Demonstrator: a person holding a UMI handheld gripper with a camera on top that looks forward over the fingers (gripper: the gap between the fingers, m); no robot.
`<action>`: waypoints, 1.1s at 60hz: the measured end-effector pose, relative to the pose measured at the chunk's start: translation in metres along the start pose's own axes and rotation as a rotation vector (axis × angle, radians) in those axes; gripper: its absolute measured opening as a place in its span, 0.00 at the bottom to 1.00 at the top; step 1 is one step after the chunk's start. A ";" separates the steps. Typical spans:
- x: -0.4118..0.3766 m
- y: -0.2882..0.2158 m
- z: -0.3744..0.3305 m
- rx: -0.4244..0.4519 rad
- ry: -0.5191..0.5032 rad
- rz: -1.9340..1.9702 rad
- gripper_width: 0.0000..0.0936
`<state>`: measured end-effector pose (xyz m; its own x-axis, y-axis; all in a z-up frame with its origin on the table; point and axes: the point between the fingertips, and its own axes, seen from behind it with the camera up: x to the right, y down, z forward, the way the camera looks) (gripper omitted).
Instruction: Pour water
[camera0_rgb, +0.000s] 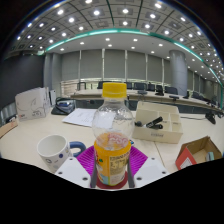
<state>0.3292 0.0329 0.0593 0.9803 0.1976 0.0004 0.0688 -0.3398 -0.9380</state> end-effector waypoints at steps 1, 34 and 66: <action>0.000 0.001 -0.001 0.002 -0.001 -0.007 0.47; -0.031 -0.014 -0.141 -0.198 0.161 0.014 0.92; -0.205 -0.028 -0.399 -0.256 0.177 0.026 0.92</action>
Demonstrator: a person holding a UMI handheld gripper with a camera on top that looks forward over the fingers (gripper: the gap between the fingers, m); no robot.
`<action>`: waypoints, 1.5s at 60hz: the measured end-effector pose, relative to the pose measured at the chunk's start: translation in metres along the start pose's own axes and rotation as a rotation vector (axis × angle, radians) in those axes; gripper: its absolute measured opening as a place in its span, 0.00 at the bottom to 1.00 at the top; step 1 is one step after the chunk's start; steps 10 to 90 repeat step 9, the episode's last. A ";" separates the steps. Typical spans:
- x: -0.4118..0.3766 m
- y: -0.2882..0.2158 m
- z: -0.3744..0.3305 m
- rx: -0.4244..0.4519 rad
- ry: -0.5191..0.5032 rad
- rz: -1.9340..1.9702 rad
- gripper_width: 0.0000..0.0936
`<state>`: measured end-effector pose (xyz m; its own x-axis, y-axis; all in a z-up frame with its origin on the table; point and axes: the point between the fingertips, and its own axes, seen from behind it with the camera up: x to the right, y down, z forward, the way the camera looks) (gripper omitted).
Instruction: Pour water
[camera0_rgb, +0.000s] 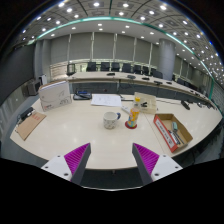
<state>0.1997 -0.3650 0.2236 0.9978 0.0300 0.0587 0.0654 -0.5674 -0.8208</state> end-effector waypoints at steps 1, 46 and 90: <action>-0.001 0.001 -0.003 0.001 0.001 -0.004 0.92; -0.001 0.009 -0.013 -0.004 0.025 -0.049 0.92; -0.001 0.009 -0.013 -0.004 0.025 -0.049 0.92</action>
